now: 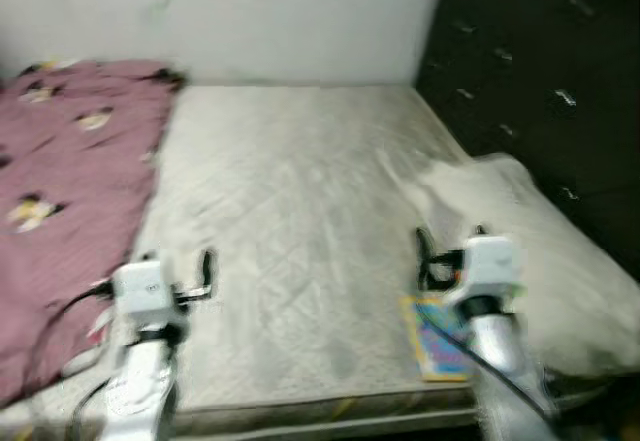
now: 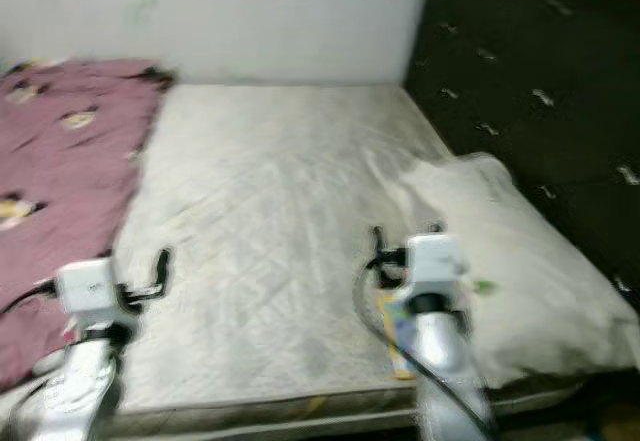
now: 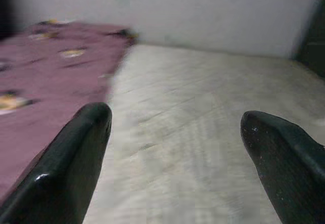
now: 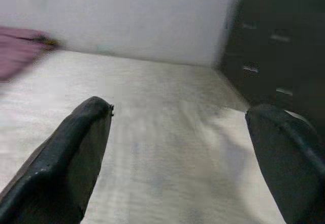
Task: Clean up the room
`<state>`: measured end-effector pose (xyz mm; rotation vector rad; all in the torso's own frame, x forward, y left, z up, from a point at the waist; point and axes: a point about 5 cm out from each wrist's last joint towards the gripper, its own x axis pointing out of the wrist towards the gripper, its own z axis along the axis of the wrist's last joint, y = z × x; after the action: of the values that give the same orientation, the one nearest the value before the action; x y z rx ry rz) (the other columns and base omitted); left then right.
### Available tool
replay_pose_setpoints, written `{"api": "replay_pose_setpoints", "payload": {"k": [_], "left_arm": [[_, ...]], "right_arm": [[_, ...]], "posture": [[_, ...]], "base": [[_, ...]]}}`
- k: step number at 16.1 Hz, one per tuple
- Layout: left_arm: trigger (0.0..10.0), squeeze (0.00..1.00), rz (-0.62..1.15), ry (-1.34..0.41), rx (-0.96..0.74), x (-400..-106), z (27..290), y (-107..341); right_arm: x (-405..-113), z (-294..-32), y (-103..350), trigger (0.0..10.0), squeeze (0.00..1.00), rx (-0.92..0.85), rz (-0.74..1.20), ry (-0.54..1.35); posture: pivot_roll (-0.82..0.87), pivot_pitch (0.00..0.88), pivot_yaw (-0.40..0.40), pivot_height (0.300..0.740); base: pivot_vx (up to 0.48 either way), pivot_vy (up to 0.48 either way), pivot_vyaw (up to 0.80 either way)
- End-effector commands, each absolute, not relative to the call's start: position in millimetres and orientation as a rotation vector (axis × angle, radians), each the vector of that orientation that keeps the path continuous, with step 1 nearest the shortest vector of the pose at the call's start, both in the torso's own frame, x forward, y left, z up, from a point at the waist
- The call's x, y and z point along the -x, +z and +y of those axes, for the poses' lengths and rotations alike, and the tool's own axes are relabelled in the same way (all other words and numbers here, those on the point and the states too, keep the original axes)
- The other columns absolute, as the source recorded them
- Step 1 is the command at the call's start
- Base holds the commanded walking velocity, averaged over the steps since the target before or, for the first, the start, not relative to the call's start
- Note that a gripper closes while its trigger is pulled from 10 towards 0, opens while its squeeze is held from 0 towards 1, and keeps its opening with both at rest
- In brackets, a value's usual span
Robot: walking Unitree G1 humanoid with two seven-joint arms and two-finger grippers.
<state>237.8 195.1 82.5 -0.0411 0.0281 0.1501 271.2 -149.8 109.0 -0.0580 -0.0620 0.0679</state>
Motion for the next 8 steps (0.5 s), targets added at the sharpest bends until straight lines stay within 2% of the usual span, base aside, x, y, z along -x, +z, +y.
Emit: {"api": "replay_pose_setpoints", "payload": {"k": [1, 8], "left_arm": [[10.0, 0.0, 0.024, 0.142, 0.046, -239.6, 190.0, 83.2], [10.0, 0.0, 0.026, 0.141, 0.042, -240.7, 190.0, 83.4]], "right_arm": [[-271.9, -158.5, 112.1, 10.0, 0.0, 0.078, -0.076, 0.043], [-272.8, -155.8, 111.0, 10.0, 0.0, 0.052, -0.076, 0.048]], "posture": [[-0.02, 0.0, -0.028, 0.74], [-0.01, 0.0, -0.027, 0.74]], "base": [[0.0, 0.48, 0.0], [0.0, 0.48, 0.0]]}}
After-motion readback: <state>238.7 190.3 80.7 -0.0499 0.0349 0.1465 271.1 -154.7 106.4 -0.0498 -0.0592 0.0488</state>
